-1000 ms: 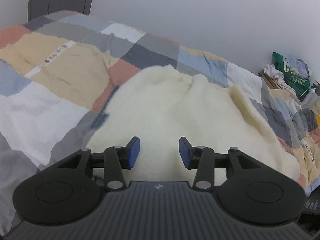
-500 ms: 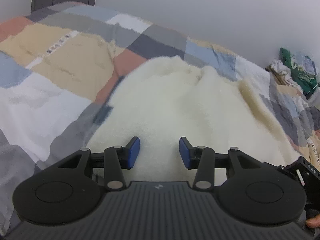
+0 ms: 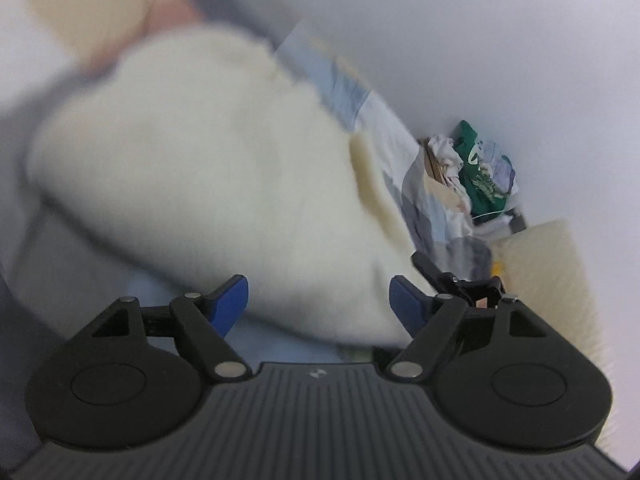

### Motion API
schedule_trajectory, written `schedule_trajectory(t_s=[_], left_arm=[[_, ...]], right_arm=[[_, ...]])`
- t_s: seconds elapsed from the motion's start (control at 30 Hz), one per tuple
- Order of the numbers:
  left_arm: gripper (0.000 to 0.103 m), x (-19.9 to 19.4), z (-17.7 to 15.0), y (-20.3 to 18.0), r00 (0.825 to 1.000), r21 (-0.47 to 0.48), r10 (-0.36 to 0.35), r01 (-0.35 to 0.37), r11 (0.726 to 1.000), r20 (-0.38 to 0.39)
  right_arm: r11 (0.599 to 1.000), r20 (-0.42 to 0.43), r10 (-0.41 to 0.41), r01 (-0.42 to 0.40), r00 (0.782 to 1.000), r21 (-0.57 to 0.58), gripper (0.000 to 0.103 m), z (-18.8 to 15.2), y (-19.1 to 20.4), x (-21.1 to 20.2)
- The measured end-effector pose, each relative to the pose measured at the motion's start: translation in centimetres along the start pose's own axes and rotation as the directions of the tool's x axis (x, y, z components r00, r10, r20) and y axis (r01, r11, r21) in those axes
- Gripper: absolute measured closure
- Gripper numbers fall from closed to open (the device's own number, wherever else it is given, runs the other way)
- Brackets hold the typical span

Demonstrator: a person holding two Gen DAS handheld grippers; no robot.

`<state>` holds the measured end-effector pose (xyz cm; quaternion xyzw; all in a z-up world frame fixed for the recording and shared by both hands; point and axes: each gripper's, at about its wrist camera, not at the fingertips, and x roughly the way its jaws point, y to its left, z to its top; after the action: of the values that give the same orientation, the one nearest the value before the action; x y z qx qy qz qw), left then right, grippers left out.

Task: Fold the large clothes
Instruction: 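Grasp the folded sweater bundle with both grippers and lift it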

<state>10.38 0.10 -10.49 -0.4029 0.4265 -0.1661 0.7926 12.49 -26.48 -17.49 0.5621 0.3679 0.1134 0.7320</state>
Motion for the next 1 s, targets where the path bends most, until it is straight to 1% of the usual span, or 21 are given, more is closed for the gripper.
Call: schedule_trajectory(t_s=[0.07, 0.1, 0.17, 0.23, 0.3, 0.33, 0.4, 0.5, 0.53, 0.57, 0.6, 0.7, 0.77, 0.8, 0.83, 0.87, 0.9, 0.93, 0.97, 1.0], left_arm=[[0.022, 0.9, 0.1, 1.6, 0.999, -0.083, 0.011, -0.014, 0.996, -0.030], [0.022, 1.2, 0.3, 2.3, 0.999, -0.117, 0.022, -0.026, 0.993, -0.035], [0.022, 1.7, 0.6, 4.0, 0.999, -0.190, 0.042, -0.048, 0.981, -0.034], [0.022, 2.0, 0.8, 5.4, 0.999, -0.258, 0.050, -0.053, 0.965, -0.018], [0.022, 2.0, 0.8, 6.6, 0.999, -0.330, 0.045, -0.037, 0.943, 0.016], [0.022, 2.1, 0.8, 6.8, 0.999, -0.353, 0.039, -0.025, 0.935, 0.034], [0.023, 2.5, 0.8, 6.9, 0.998, -0.369, 0.034, -0.012, 0.929, 0.055], [0.023, 2.6, 1.0, 6.9, 0.990, -0.373, 0.088, -0.041, 0.927, 0.108], [0.025, 2.6, 1.1, 7.0, 0.987, -0.371, 0.100, -0.048, 0.927, 0.123], [0.029, 2.6, 1.3, 7.0, 0.986, -0.370, 0.105, -0.049, 0.928, 0.132], [0.031, 2.4, 1.3, 7.1, 0.984, -0.367, 0.112, -0.053, 0.929, 0.140], [0.041, 2.4, 1.8, 6.9, 0.978, -0.360, 0.132, -0.066, 0.931, 0.161], [0.053, 2.3, 2.0, 6.6, 0.974, -0.338, 0.148, -0.083, 0.938, 0.172], [0.055, 2.2, 1.9, 6.3, 0.970, -0.314, 0.162, -0.099, 0.944, 0.181], [0.059, 2.2, 1.8, 5.7, 0.965, -0.286, 0.178, -0.118, 0.951, 0.193], [0.062, 2.1, 1.7, 5.1, 0.960, -0.261, 0.190, -0.133, 0.956, 0.207], [0.063, 2.0, 1.6, 4.5, 0.956, -0.237, 0.197, -0.144, 0.961, 0.218], [0.066, 1.8, 1.5, 4.0, 0.952, -0.211, 0.202, -0.154, 0.965, 0.229], [0.068, 1.5, 1.5, 3.5, 0.949, -0.191, 0.205, -0.161, 0.968, 0.238], [0.069, 0.8, 1.3, 3.2, 0.948, -0.172, 0.202, -0.163, 0.972, 0.246]], right_arm=[[1.000, 0.000, -0.004, 0.004, 1.000, 0.010, 0.014, -0.1, -0.2, -0.1], [1.000, -0.001, -0.008, 0.008, 1.000, 0.017, 0.014, 0.5, -0.5, -0.3], [0.999, -0.004, -0.024, 0.024, 1.000, 0.026, 0.014, 0.6, -1.0, 0.1], [0.998, -0.011, -0.048, 0.048, 0.999, 0.044, 0.014, 0.6, -1.7, -0.1], [0.995, -0.010, -0.067, 0.067, 0.998, 0.072, 0.015, 0.4, -2.3, -0.2], [0.993, -0.006, -0.077, 0.078, 0.997, 0.085, 0.015, 0.3, -2.6, -0.2], [0.989, 0.010, -0.102, 0.100, 0.995, 0.106, 0.015, 0.4, -3.3, -0.5], [0.978, 0.062, -0.155, 0.145, 0.986, 0.149, 0.015, 0.9, -4.6, -1.3], [0.974, 0.085, -0.171, 0.156, 0.982, 0.165, 0.015, 1.1, -5.0, -1.7], [0.971, 0.112, -0.182, 0.160, 0.977, 0.180, 0.015, 1.4, -5.3, -2.1], [0.969, 0.135, -0.184, 0.157, 0.974, 0.190, 0.015, 1.7, -5.7, -2.4], [0.966, 0.184, -0.197, 0.158, 0.963, 0.205, 0.018, 2.6, -6.5, -2.7], [0.964, 0.207, -0.205, 0.161, 0.957, 0.211, 0.024, 2.8, -6.6, -2.8], [0.964, 0.207, -0.211, 0.169, 0.955, 0.203, 0.027, 2.7, -6.4, -2.6], [0.966, 0.206, -0.220, 0.183, 0.953, 0.184, 0.035, 2.7, -6.1, -2.6], [0.966, 0.202, -0.236, 0.207, 0.951, 0.154, 0.042, 2.6, -5.7, -2.5], [0.966, 0.200, -0.250, 0.229, 0.947, 0.122, 0.045, 2.6, -5.1, -2.5], [0.967, 0.210, -0.252, 0.235, 0.945, 0.099, 0.053, 2.5, -4.7, -2.5], [0.968, 0.218, -0.248, 0.235, 0.944, 0.085, 0.058, 2.4, -4.3, -2.5], [0.969, 0.226, -0.245, 0.238, 0.943, 0.061, 0.060, 2.3, -3.9, -2.7]])
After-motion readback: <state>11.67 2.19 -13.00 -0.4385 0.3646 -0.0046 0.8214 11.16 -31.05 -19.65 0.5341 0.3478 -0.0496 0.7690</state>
